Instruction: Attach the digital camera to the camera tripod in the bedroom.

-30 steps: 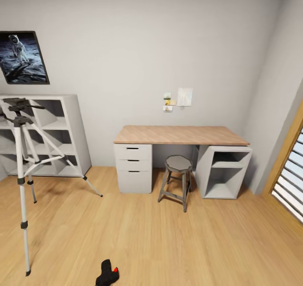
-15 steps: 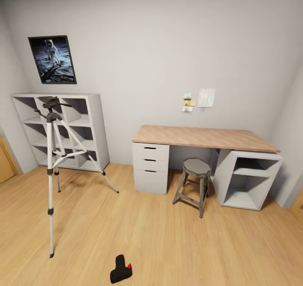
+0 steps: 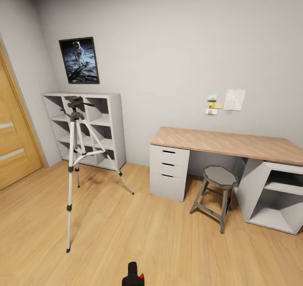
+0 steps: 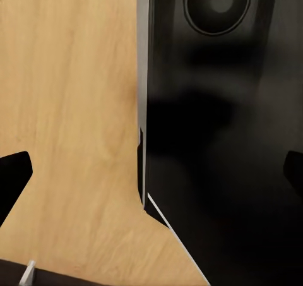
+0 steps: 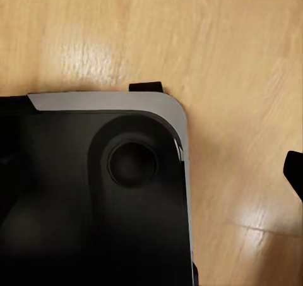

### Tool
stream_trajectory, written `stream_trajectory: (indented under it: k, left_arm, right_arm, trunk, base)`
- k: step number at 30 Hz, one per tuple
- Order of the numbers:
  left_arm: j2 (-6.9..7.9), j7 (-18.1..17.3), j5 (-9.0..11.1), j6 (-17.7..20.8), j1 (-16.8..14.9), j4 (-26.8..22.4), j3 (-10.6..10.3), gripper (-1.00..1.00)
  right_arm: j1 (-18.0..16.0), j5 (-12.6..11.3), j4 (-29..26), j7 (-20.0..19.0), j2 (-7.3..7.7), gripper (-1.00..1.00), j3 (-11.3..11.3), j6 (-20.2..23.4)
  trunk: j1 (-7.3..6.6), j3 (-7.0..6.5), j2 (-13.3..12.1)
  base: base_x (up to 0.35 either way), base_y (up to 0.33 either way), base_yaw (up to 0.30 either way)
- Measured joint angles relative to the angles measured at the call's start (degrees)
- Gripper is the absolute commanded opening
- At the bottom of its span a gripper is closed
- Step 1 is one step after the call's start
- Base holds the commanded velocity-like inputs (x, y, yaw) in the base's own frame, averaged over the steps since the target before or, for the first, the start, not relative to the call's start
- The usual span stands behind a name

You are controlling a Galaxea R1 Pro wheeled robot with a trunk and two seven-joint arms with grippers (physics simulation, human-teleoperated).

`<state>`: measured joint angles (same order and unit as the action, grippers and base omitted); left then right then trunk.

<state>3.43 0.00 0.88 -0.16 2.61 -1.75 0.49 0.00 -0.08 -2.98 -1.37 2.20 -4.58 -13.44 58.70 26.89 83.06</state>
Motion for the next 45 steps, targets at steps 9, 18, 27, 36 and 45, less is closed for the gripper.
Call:
stream_trajectory:
  k: [9, 18, 27, 36, 45]
  left_arm:
    - [0.00, 0.0, 0.0, 0.0, 0.0, 0.0, 0.0, 1.00]
    - [0.00, 0.0, 0.0, 0.0, 0.0, 0.0, 0.0, 1.00]
    - [0.00, 0.0, 0.0, 0.0, 0.0, 0.0, 0.0, 1.00]
    - [0.00, 0.0, 0.0, 0.0, 0.0, 0.0, 0.0, 1.00]
    - [0.00, 0.0, 0.0, 0.0, 0.0, 0.0, 0.0, 1.00]
  right_arm:
    - [0.0, 0.0, 0.0, 0.0, 0.00, 1.00, 0.0, 0.0]
    - [0.0, 0.0, 0.0, 0.0, 0.00, 1.00, 0.0, 0.0]
    - [0.0, 0.0, 0.0, 0.0, 0.00, 1.00, 0.0, 0.0]
    - [0.0, 0.0, 0.0, -0.1, 0.00, 1.00, 0.0, 0.0]
    - [0.0, 0.0, 0.0, -0.1, 0.00, 1.00, 0.0, 0.0]
  trunk:
    - [0.01, 0.00, 0.0]
    - [0.02, 0.00, 0.0]
    - [0.01, 0.00, 0.0]
    - [-0.01, 0.00, 0.0]
    - [0.01, 0.00, 0.0]
  base:
    - [0.162, 0.000, 0.126]
    - [0.019, 0.000, 0.020]
    - [0.073, 0.000, 0.002]
    - [0.275, 0.000, -0.076]
    - [0.221, 0.000, -0.097]
